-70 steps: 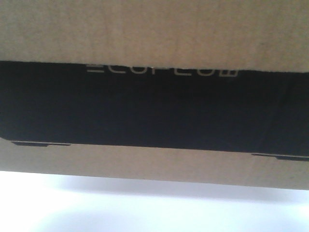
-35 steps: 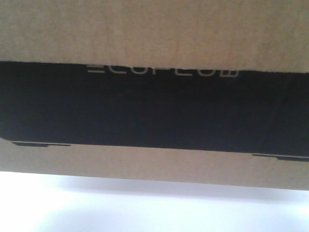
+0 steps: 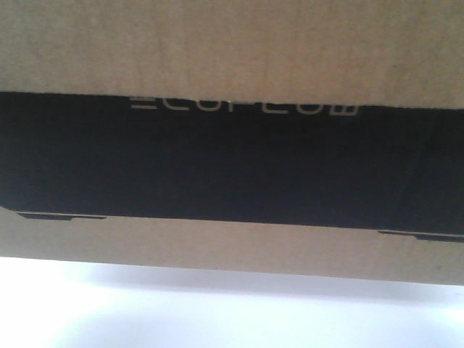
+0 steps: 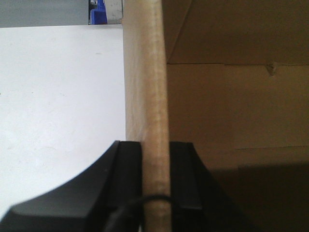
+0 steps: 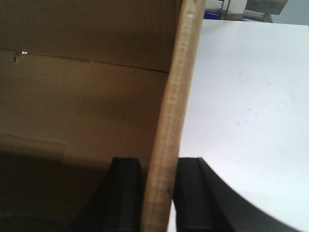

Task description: Grab box from left shelf to table start

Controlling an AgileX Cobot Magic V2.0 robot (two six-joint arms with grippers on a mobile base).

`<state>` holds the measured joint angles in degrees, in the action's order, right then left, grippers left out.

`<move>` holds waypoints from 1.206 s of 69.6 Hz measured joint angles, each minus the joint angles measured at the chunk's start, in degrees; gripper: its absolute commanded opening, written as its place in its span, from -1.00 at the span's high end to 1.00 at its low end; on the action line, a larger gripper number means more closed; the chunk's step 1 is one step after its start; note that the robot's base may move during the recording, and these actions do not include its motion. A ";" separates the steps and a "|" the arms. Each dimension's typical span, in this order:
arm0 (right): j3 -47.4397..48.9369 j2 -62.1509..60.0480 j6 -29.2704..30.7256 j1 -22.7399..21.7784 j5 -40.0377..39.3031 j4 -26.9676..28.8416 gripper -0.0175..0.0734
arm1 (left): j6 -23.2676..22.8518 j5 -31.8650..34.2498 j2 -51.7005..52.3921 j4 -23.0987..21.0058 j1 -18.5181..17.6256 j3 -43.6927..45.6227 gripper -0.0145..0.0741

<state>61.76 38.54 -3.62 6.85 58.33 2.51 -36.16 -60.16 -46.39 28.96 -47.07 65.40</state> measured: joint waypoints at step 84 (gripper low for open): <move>13.21 31.50 1.09 -0.34 4.60 -3.57 0.49 | 2.12 4.78 -24.62 -10.35 19.42 5.02 0.89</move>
<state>74.97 70.05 -2.53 6.51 62.94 -1.06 -34.05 -55.37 -71.01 18.62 -27.65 70.42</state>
